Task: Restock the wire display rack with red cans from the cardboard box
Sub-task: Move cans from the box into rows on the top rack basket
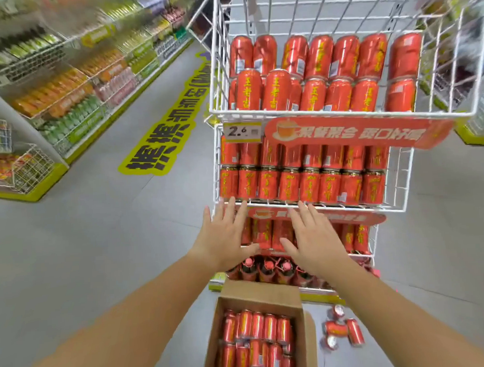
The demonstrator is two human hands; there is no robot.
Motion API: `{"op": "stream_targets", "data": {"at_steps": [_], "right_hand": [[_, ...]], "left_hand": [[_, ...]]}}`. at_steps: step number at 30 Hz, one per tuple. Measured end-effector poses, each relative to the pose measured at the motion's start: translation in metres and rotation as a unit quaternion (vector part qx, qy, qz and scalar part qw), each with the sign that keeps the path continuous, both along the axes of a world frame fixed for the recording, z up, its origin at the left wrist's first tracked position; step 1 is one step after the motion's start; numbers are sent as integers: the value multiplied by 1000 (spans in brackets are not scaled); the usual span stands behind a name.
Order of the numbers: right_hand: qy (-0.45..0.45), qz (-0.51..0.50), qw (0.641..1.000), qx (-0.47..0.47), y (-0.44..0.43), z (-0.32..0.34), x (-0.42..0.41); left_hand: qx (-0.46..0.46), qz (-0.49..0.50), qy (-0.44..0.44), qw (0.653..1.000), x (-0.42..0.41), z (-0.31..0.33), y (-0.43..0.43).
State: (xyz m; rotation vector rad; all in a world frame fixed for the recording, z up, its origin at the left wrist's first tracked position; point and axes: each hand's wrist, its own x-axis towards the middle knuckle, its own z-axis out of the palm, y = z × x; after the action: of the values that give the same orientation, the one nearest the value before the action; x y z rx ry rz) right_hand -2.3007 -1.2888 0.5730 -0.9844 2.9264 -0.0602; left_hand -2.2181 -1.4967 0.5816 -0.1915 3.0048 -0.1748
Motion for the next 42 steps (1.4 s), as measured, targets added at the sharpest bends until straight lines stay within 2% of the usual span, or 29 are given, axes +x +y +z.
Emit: {"op": "stream_targets", "data": {"at_steps": [6,9,16,22,27,33,38,42], "right_hand": [[-77,-9,997,5,19,-108,22],[-137,-4,989,61,24,-183,37],[-252,-47,960,113,27,-376,92],[-336,-81,933,101,28,-534,132],[-387,-115,911,83,17,-636,152],[-417,-142,896,50,-5,-723,156],[-438,-158,883,55,-19,-769,150],[-453,-216,865,-5,-25,-792,150]], "left_hand": [[22,-24,-73,997,15,-116,12],[47,-26,-133,990,33,-192,17],[81,-11,-228,970,83,-386,12],[103,3,-311,945,116,-535,4],[125,2,-355,927,131,-635,5],[229,137,-362,893,131,-721,5],[298,347,-341,822,133,-773,4],[309,433,-330,780,142,-801,4]]}}
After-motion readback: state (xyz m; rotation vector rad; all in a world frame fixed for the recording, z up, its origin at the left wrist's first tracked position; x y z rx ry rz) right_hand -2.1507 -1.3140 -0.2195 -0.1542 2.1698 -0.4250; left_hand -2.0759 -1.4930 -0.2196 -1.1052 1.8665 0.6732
